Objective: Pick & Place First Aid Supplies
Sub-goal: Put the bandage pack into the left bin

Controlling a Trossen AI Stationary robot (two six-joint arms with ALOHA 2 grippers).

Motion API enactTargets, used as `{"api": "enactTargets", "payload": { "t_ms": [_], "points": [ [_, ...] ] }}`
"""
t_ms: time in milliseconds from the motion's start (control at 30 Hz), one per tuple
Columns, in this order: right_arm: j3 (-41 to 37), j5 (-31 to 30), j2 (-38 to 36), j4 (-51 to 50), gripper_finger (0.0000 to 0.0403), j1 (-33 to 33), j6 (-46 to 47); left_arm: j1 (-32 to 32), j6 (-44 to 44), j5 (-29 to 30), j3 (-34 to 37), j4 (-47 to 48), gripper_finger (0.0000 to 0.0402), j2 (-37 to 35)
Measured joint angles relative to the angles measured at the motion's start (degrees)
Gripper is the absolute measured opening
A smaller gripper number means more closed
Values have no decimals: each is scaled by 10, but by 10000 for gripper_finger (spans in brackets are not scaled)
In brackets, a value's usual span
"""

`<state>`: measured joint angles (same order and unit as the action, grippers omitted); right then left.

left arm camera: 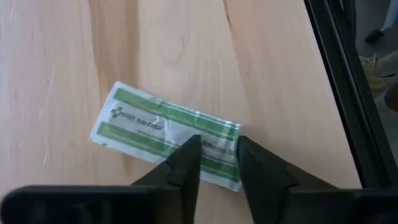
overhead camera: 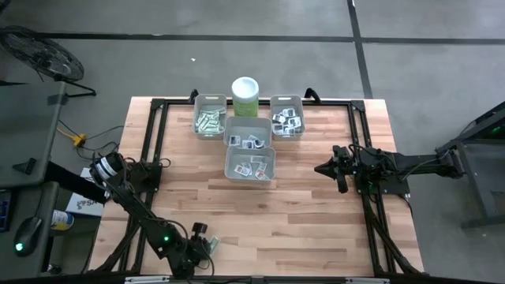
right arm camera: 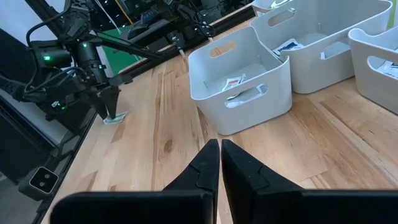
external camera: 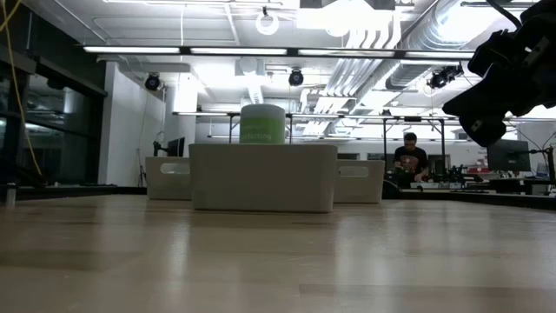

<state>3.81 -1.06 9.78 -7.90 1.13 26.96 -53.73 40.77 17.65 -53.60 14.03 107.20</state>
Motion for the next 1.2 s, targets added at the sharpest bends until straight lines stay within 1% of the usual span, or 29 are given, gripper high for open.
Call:
{"api": "enactTargets", "payload": {
  "t_ms": [233, 300, 433, 567, 700, 867, 1000, 1100, 1200],
  "points": [
    [0, 0, 0, 0, 12, 0, 0, 1, 2, -6, -4, -10, 17, 2],
    [0, 0, 0, 0, 12, 0, 0, 1, 2, -8, -13, -2, 6, 4],
    [0, 0, 0, 0, 12, 0, 0, 1, -6, 4, -48, 39, 3, 6],
    [0, 0, 0, 0, 12, 0, 0, 2, -23, 27, -103, 140, 2, 7],
    [0, 0, 0, 0, 12, 0, 0, 18, -44, 50, -155, 237, 1, 9],
    [0, 0, 0, 0, 12, 0, 0, 54, -45, 94, -213, 334, 1, 7],
    [0, 0, 0, 0, 12, 0, 0, 94, -43, 123, -256, 388, 0, 2],
    [0, 0, 0, 0, 12, 0, 0, 127, -41, 139, -281, 430, 0, -8],
    [0, 0, 0, 0, 12, 0, 0, 163, -38, 165, -289, 471, 0, -34]
  ]
}}
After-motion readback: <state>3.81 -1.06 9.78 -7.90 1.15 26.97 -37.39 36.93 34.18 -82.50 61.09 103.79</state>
